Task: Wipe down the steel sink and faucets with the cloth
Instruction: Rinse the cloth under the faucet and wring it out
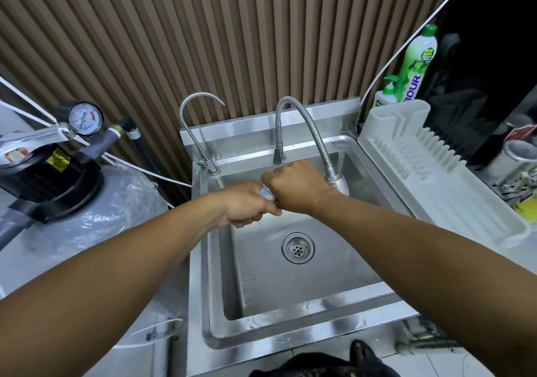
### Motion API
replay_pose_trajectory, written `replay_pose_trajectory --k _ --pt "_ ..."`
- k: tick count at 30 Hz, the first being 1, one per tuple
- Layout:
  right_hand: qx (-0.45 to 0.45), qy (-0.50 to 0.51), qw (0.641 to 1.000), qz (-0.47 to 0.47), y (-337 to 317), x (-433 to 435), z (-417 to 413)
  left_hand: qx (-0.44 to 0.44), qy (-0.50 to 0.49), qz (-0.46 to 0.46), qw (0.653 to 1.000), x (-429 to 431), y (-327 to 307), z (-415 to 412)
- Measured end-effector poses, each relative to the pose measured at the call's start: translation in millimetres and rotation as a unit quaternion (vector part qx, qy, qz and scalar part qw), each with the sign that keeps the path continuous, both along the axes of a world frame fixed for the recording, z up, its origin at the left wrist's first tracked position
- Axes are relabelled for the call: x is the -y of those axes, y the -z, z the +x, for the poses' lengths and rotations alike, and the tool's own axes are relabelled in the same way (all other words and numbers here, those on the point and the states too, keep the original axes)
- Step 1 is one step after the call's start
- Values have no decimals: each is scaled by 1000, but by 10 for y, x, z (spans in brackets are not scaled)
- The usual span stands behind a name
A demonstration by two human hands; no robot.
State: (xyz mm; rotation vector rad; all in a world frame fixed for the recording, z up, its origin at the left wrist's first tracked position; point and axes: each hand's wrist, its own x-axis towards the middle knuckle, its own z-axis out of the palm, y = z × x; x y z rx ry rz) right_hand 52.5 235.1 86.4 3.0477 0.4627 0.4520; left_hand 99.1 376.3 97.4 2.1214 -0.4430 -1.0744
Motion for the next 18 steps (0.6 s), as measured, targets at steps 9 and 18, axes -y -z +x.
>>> replay_pose_trajectory --k 9,18 --pt "-119 230 875 409 134 -162 39 -135 -281 -333 890 -211 214 35" --pt "-172 167 678 695 58 -286 0 -72 -329 -369 866 -287 229 202"
